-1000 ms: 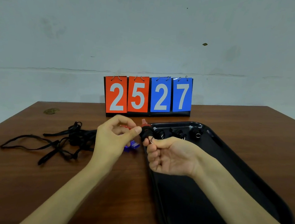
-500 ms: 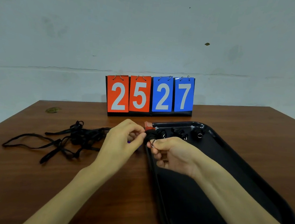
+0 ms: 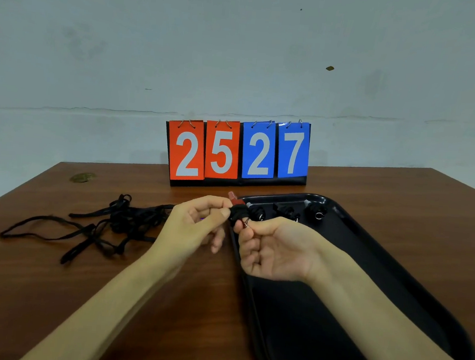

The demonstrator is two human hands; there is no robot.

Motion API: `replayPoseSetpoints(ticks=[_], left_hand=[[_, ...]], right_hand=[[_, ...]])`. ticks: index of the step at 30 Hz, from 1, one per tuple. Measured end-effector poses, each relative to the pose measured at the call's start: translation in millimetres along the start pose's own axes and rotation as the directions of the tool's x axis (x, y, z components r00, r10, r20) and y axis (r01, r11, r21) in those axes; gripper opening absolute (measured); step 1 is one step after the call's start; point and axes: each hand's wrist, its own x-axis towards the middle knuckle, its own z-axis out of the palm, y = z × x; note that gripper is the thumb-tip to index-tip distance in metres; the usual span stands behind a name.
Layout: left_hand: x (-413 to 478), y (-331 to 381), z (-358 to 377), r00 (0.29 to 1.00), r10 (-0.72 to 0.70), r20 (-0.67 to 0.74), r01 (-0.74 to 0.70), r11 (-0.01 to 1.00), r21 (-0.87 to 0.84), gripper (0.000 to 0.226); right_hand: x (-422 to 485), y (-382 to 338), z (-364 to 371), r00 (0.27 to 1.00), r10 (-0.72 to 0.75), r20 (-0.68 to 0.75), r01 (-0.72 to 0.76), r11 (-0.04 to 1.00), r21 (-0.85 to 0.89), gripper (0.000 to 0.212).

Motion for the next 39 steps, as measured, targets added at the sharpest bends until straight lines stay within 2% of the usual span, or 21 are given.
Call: replayPoseSetpoints(ticks=[2, 4, 9, 11, 14, 16, 20, 27, 30, 32, 34, 36, 39], left_hand=[[0.8, 1.7, 0.6, 1.0, 0.012, 0.018, -0.012, 1.0, 0.017, 0.009], [1.6, 2.2, -1.2, 0.999, -0.002, 0.038, 0.001, 1.0, 0.004, 0.015], [2.3, 6.1, -10.4, 0.985, -0.103, 0.136, 0.115, 0.99, -0.08, 0.03], [3.1, 7.1, -9.6, 0.988, -0.093, 0.123, 0.095, 0.995, -0.009, 0.023], [2.8, 7.2, -6.5, 0.998, 0.02, 0.054, -0.033, 0.97, 0.242, 0.007], [2.3, 5.7, -7.7, 0.996, 0.076, 0.039, -0.084, 0.94, 0.332, 0.004], [1.6, 5.1, -11.3, 0.993, 0.117, 0.025, -0.118, 0.912, 0.392, 0.01], [0.7, 3.8, -5.4, 0.979, 0.203, 0.035, -0.194, 0.852, 0.486, 0.008], [-2.3, -1.5, 2.2, 0.966, 0.248, -0.077, -0.189, 0.876, 0.444, 0.013], [-2.6, -4.8, 7.0, 0.957, 0.191, -0.219, -0.111, 0.937, 0.33, 0.013], [-2.3, -7.4, 9.1, 0.948, 0.091, -0.304, -0.048, 0.988, 0.145, 0.011], [-3.7, -9.2, 12.8, 0.947, 0.04, -0.319, -0.035, 0.999, 0.022, 0.009], [-5.7, -11.5, 14.9, 0.948, 0.038, -0.316, -0.052, 0.998, -0.035, 0.01]], right_hand=[[1.0, 0.9, 0.6, 1.0, -0.011, -0.027, 0.01, 0.999, -0.05, 0.024], [1.1, 1.7, 1.7, 0.999, -0.021, -0.031, 0.018, 0.995, -0.094, 0.024], [0.4, 2.3, 3.7, 0.999, -0.025, -0.027, 0.021, 0.993, -0.117, 0.025], [0.9, 1.8, 3.1, 0.999, -0.026, -0.029, 0.021, 0.99, -0.137, 0.023], [1.4, 0.7, 1.7, 0.999, -0.036, -0.034, 0.03, 0.987, -0.158, 0.023], [1.9, 0.0, 1.2, 0.998, -0.046, -0.039, 0.039, 0.986, -0.161, 0.024], [2.8, 0.8, 1.1, 0.997, -0.068, -0.044, 0.058, 0.975, -0.214, 0.026], [3.4, 0.2, 0.6, 0.993, -0.115, -0.032, 0.103, 0.96, -0.26, 0.023], [4.5, 1.5, 1.1, 0.986, -0.159, -0.049, 0.133, 0.929, -0.345, 0.022], [4.8, 1.9, 1.3, 0.98, -0.191, -0.047, 0.16, 0.911, -0.38, 0.023], [5.0, 1.8, 1.7, 0.975, -0.219, -0.041, 0.185, 0.9, -0.394, 0.022], [5.6, 2.5, 1.1, 0.97, -0.24, -0.044, 0.2, 0.886, -0.419, 0.022], [6.1, 3.0, 0.9, 0.964, -0.261, -0.045, 0.218, 0.877, -0.427, 0.02]])
